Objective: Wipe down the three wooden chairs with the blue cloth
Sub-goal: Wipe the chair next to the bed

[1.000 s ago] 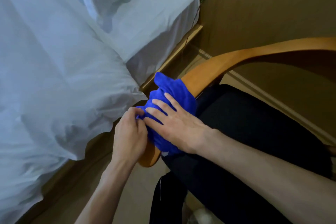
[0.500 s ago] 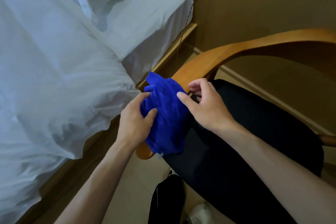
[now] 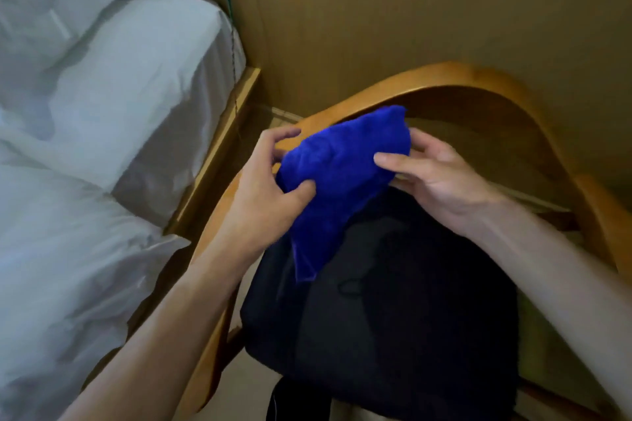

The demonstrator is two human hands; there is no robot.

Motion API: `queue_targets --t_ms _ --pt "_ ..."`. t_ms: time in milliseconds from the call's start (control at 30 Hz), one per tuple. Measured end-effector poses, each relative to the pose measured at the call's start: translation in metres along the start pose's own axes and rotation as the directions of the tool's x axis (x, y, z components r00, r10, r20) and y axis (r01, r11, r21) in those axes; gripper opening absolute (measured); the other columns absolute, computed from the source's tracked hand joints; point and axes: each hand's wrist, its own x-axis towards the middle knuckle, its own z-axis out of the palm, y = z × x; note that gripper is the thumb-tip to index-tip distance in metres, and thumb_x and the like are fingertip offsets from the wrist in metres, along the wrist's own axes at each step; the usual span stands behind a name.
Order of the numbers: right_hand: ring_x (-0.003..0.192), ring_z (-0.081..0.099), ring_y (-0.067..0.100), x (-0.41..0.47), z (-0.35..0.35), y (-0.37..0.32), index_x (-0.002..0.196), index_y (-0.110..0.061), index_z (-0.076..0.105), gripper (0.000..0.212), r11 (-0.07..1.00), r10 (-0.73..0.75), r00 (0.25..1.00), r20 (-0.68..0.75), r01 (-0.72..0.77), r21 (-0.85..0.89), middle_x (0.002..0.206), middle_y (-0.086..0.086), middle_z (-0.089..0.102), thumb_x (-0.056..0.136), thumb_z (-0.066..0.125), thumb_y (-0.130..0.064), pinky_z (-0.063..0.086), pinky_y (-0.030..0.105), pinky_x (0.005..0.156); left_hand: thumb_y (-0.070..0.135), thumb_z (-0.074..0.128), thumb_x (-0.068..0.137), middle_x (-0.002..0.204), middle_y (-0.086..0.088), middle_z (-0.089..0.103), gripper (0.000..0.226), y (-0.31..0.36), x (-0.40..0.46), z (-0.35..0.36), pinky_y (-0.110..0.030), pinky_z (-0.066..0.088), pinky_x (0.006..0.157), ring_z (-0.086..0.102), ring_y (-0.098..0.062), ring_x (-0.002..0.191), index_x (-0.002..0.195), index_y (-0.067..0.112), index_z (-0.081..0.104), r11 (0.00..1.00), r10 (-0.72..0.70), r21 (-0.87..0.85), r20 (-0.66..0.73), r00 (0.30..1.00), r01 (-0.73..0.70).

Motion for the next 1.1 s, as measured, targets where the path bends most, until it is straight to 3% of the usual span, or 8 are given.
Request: queue_targets --t_ms 233,433,567,633,767,900,1000,1100 --pt "0.114 0.064 0.028 -0.039 -0.063 -0.001 0.13 -0.011 0.053 0.056 0.992 -0.085 0.99 -0.111 0.095 0.088 0.123 0.013 0.066 0.078 0.067 0.001 0.05 0.044 0.101 0.012 0.076 0.077 0.122 0.011 0.059 0.076 0.003 0.03 0.045 -0.034 0.055 0.089 0.061 -0.006 0.11 0.137 0.038 0.038 0.999 0.049 -0.004 0.175 0.983 -0.049" --pt "0.109 0.067 0.013 -0.099 -0.073 0.116 0.121 -0.03 0.062 0.051 0.962 0.24 0.952 -0.192 -0.26 -0.088 0.117 -0.007 0.071 0.076 0.08 -0.017 0.046 0.046 0.103 0.011 0.071 0.08 0.116 0.016 0.056 0.056 -0.094 -0.032 0.086 -0.03 0.048 0.099 0.056 0.001 0.108 0.126 0.034 0.049 0.934 -0.095 0.355 0.311 0.946 -0.023" --pt "0.097 0.067 -0.003 -0.127 -0.069 0.18 0.119 -0.033 0.059 0.043 0.857 0.47 0.878 -0.094 -0.479 -0.188 0.11 -0.014 0.071 0.082 0.077 -0.02 0.054 0.02 0.082 0.012 0.073 0.08 0.118 0.012 0.057 0.042 -0.157 -0.069 0.095 -0.026 0.041 0.104 0.052 -0.002 0.111 0.114 0.031 0.057 0.853 -0.26 0.521 0.459 0.849 -0.021" --pt "0.094 0.068 -0.001 -0.128 -0.071 0.191 0.119 -0.03 0.058 0.038 0.826 0.525 0.848 -0.079 -0.529 -0.195 0.105 -0.013 0.073 0.085 0.074 -0.022 0.055 0.021 0.077 0.018 0.072 0.082 0.114 0.014 0.059 0.035 -0.165 -0.072 0.09 -0.029 0.046 0.099 0.055 0.0 0.105 0.11 0.031 0.058 0.844 -0.314 0.536 0.51 0.801 -0.011" --pt "0.099 0.068 0.007 -0.096 -0.082 0.184 0.124 -0.026 0.055 0.039 0.838 0.44 0.887 -0.14 -0.462 -0.292 0.113 -0.007 0.07 0.088 0.071 -0.027 0.057 0.033 0.085 0.023 0.068 0.084 0.115 0.018 0.055 0.032 -0.154 -0.044 0.083 -0.032 0.047 0.098 0.054 -0.001 0.107 0.112 0.035 0.056 0.829 -0.309 0.559 0.463 0.831 -0.003" --pt "0.117 0.058 0.015 -0.047 -0.083 0.16 0.141 -0.026 0.039 0.059 0.859 0.277 0.887 -0.369 -0.401 -0.318 0.136 -0.003 0.055 0.089 0.069 -0.027 0.049 0.037 0.099 0.012 0.066 0.085 0.133 0.009 0.043 0.055 -0.128 -0.005 0.093 -0.024 0.042 0.09 0.046 -0.01 0.12 0.131 0.033 0.045 0.842 -0.182 0.536 0.18 0.967 0.059" --pt "0.124 0.051 0.018 -0.031 -0.079 0.163 0.146 -0.025 0.031 0.068 0.8 0.241 0.848 -0.472 -0.449 -0.398 0.144 0.003 0.045 0.089 0.069 -0.025 0.046 0.037 0.101 0.013 0.071 0.08 0.141 0.004 0.033 0.071 -0.124 0.007 0.101 -0.028 0.044 0.09 0.043 -0.017 0.124 0.139 0.031 0.035 0.801 -0.229 0.576 0.043 0.972 0.163" --pt "0.112 0.051 0.01 -0.051 -0.064 0.181 0.128 -0.03 0.043 0.054 0.458 0.009 0.958 -0.285 -0.258 -0.851 0.132 -0.003 0.046 0.083 0.073 -0.03 0.045 0.028 0.093 0.026 0.072 0.079 0.139 0.004 0.031 0.069 -0.135 -0.013 0.107 -0.037 0.04 0.104 0.039 -0.018 0.127 0.135 0.033 0.033 0.561 -0.139 0.824 0.189 0.972 -0.08"
